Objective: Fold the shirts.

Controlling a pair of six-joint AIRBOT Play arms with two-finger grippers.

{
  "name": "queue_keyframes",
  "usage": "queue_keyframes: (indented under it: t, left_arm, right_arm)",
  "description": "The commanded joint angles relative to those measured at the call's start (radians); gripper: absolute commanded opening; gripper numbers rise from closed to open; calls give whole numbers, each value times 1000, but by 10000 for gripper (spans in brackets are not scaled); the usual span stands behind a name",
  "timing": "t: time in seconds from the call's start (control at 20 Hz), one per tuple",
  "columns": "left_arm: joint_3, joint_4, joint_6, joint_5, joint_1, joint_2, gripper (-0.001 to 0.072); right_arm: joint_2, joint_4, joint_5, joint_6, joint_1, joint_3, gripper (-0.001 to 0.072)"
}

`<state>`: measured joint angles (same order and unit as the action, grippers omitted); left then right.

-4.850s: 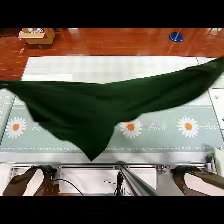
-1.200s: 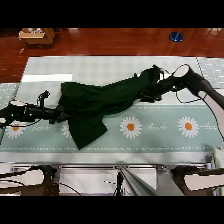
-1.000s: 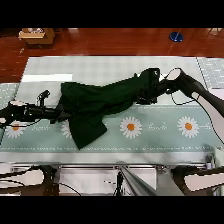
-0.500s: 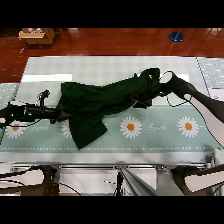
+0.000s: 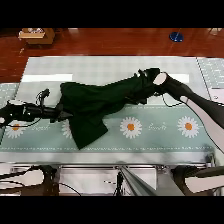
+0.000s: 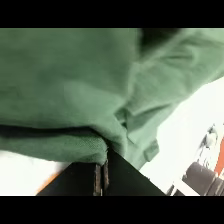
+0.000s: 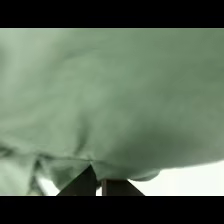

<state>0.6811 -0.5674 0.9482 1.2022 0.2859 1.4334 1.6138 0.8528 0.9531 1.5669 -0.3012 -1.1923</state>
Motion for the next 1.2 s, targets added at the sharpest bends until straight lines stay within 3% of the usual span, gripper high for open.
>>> queue_keyframes:
  t: [0.0,0.3,0.5,0.6,0.7,0.85,1.0,1.15]
  left_arm:
    - [36,84,-41,95,3,-85,20]
    - [377,204,-45,101,9,-531,20]
    - [695,192,-46,-144,9,-741,21]
    - [807,128,-36,-291,9,-803,20]
    - [886,58,-2,-346,9,-838,20]
    - [960,32,52,-327,8,-866,21]
    - [1020,27,52,-278,8,-884,20]
    - [1106,-56,97,-179,8,-887,20]
  right_arm:
    - [-158,-6,-4,-57,10,-1,33]
    - [-576,-1,-47,-70,39,-31,32]
    - [-750,52,-97,-45,40,-217,32]
    - [-791,125,-104,6,40,-350,32]
    - [-808,218,-81,73,40,-479,32]
    - [-809,257,-5,109,40,-620,32]
    - [-809,253,82,139,40,-688,32]
    - [-809,227,173,150,40,-721,32]
